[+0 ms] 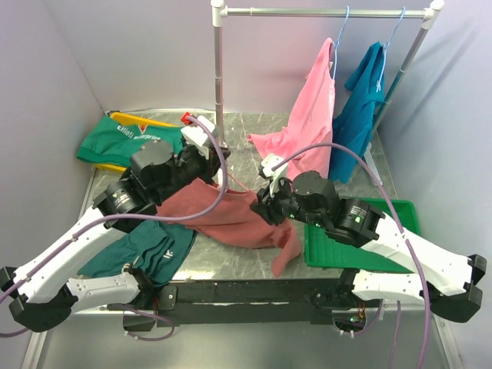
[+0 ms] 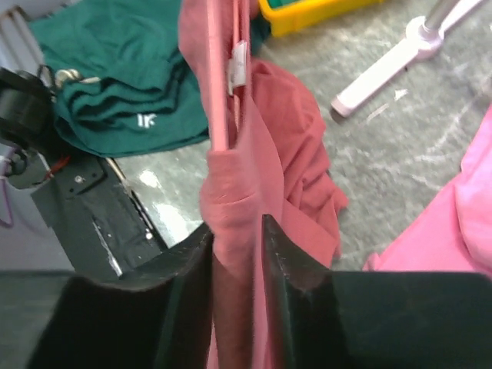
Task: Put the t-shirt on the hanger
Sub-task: Place the T-shirt on the hanger, then place the hanger at the clothesline.
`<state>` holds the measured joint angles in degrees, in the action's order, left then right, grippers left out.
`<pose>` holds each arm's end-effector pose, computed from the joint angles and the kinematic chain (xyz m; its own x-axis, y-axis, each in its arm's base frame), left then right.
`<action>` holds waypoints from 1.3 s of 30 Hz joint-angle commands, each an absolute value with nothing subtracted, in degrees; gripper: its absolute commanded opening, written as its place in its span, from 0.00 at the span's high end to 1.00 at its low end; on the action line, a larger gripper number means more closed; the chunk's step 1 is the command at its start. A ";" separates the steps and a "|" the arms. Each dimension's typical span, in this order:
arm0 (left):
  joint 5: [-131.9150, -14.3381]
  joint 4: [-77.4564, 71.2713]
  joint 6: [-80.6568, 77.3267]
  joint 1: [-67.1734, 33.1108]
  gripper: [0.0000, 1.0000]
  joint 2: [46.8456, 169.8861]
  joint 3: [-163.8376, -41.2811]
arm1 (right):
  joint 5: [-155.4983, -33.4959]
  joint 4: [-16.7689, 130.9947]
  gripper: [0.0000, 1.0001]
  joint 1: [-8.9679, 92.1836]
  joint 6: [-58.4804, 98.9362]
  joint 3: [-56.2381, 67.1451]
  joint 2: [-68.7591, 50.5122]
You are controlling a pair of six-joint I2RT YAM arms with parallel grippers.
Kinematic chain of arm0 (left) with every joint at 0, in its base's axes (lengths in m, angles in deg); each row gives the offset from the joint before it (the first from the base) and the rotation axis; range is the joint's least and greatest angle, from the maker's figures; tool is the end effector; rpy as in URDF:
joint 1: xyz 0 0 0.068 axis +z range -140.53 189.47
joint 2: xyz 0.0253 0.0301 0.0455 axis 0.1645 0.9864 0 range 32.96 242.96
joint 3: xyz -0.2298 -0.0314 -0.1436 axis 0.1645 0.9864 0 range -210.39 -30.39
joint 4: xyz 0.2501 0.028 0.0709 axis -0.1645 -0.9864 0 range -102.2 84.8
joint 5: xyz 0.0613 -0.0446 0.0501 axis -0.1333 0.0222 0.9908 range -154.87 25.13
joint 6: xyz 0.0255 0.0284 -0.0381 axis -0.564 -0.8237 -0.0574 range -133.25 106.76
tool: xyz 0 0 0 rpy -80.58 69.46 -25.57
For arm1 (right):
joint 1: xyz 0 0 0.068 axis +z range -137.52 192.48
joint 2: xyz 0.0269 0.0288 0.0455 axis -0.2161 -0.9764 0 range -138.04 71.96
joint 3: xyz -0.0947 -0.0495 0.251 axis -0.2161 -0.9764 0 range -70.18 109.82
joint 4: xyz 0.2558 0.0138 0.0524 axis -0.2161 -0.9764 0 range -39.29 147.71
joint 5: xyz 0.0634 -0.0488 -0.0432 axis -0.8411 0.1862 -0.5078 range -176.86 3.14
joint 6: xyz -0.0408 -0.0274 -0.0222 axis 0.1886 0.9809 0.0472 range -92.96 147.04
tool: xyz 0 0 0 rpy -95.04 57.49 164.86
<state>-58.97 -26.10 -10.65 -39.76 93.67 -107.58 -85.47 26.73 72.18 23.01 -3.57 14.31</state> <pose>0.1450 -0.1627 0.4623 -0.0814 0.0254 -0.9964 0.6835 0.7290 -0.0372 0.1083 0.1835 0.3929 -0.2485 -0.2860 -0.9255 -0.8364 0.5452 0.0560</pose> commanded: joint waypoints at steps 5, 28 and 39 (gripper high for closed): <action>-55.29 -22.95 -9.82 -42.39 0.96 94.04 -110.81 | -77.63 31.25 1.00 74.18 20.37 -8.04 18.87; -45.80 -23.39 -8.15 -42.39 0.04 85.52 -111.43 | -64.63 18.61 1.00 74.80 9.74 -4.45 29.15; -44.04 -23.21 -5.60 -42.39 0.05 84.11 -110.46 | -45.99 3.66 1.00 74.88 7.18 26.72 17.56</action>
